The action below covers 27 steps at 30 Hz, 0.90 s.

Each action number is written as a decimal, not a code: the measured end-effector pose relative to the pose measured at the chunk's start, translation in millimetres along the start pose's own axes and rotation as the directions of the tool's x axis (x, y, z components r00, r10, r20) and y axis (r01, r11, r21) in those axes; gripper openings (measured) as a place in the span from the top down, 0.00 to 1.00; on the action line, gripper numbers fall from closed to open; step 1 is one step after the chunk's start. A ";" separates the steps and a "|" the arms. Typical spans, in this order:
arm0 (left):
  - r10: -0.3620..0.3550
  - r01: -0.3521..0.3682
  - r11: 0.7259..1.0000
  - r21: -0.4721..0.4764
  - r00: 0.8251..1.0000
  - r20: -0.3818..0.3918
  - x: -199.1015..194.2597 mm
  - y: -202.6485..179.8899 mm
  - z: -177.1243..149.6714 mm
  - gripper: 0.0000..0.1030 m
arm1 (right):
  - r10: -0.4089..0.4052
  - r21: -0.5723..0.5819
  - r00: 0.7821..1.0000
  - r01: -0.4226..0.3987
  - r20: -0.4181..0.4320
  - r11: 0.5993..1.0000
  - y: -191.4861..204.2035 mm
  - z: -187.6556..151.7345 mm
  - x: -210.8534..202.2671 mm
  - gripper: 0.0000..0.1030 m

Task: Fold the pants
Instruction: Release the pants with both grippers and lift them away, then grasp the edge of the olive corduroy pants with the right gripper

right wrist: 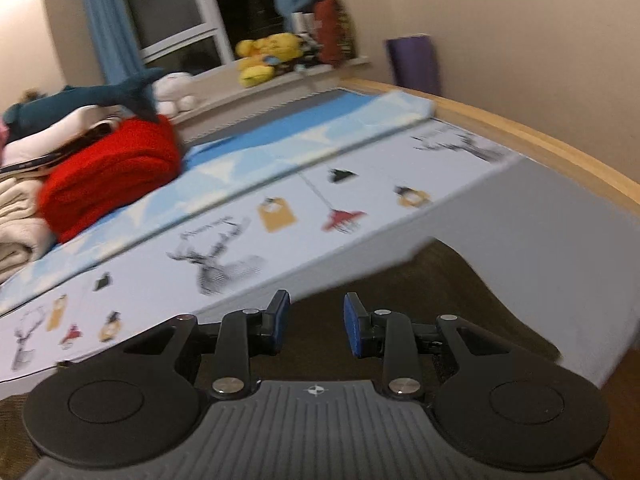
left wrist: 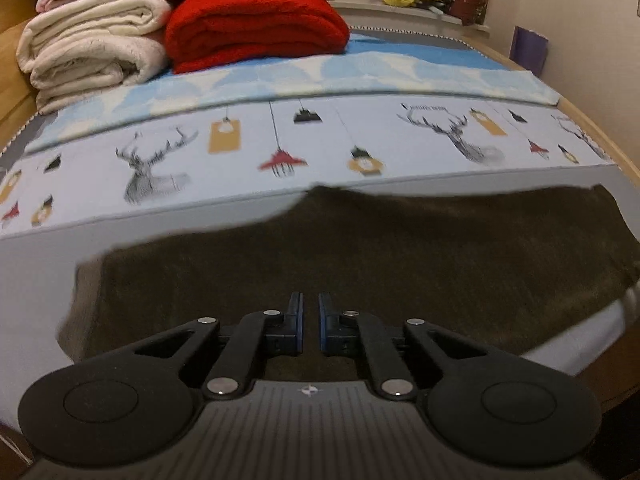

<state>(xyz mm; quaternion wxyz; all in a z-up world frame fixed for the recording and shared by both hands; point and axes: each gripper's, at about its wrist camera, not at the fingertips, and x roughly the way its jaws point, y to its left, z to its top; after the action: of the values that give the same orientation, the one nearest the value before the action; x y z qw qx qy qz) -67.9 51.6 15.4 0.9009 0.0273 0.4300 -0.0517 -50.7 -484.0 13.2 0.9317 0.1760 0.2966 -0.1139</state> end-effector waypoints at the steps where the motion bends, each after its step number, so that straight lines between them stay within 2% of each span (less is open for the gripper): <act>1: 0.001 -0.001 1.000 -0.010 1.000 -0.014 0.7 -5.5 -6.4 0.93 | -0.016 0.009 1.000 0.016 -0.022 1.000 -4.3 -6.9 1.4 0.70; 4: 0.028 -0.029 0.999 -0.021 1.000 -0.010 -5.2 -17.7 -13.5 0.90 | -0.017 0.036 1.000 0.017 -0.003 0.999 -9.9 -20.2 -5.7 0.70; 5: 0.036 -0.036 0.999 -0.027 0.999 0.006 -7.6 -20.2 -15.1 0.82 | -0.022 0.041 1.000 0.022 -0.005 0.999 -9.4 -21.7 -7.0 0.70; 6: 0.035 -0.034 0.999 -0.041 0.999 0.015 -7.7 -22.4 -17.9 0.70 | -0.018 0.049 1.000 0.018 -0.004 0.999 -9.5 -23.2 -7.7 0.69; 9: -0.032 0.031 0.991 -0.127 0.999 -0.002 1.9 -23.8 -27.5 0.59 | 0.005 0.041 1.000 -0.005 0.008 0.999 -7.1 -26.4 -10.3 0.69; 10: -0.052 0.051 0.990 -0.134 0.999 -0.004 6.0 -25.7 -31.3 0.57 | 0.006 0.030 1.000 -0.006 0.005 1.000 -6.2 -28.4 -9.7 0.69; 12: -0.061 0.063 0.993 -0.102 0.998 0.022 16.4 -36.4 -42.8 0.45 | 0.017 0.031 1.000 -0.016 -0.026 0.999 -6.7 -32.7 -5.4 0.71; 13: -0.059 0.061 0.996 -0.069 0.998 0.025 24.1 -42.6 -49.8 0.44 | 0.038 0.036 0.998 -0.036 -0.044 0.999 -7.9 -33.4 -1.8 0.73; 15: -0.031 0.030 0.999 -0.034 0.999 -0.042 41.8 -54.4 -51.9 0.44 | 0.058 0.022 0.996 -0.057 -0.066 0.998 -8.0 -36.6 4.0 0.81; 17: -0.054 0.055 0.998 -0.016 0.998 0.024 43.3 -61.6 -47.1 0.42 | 0.047 -0.014 0.996 -0.048 -0.070 0.999 -6.7 -40.5 6.7 0.82; 20: -0.022 0.013 0.996 0.087 0.994 0.110 45.4 -78.2 -42.5 0.37 | 0.034 -0.063 0.997 -0.039 -0.069 0.997 -7.5 -47.6 8.0 0.83; 23: -0.020 0.004 0.992 0.124 0.991 0.129 49.5 -88.8 -41.2 0.34 | 0.002 -0.075 0.998 -0.007 -0.066 0.997 -12.3 -54.5 9.3 0.83; 27: -0.039 0.028 0.994 0.102 0.993 0.113 58.0 -94.4 -36.9 0.34 | -0.028 -0.049 0.999 0.026 -0.041 0.998 -20.3 -55.7 11.4 0.83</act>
<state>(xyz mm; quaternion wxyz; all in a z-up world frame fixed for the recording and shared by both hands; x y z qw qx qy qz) -71.2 -42.7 -53.4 0.9208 0.0621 0.3745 -0.0898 -76.6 -481.7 -41.2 0.9276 0.1517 0.3212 -0.1156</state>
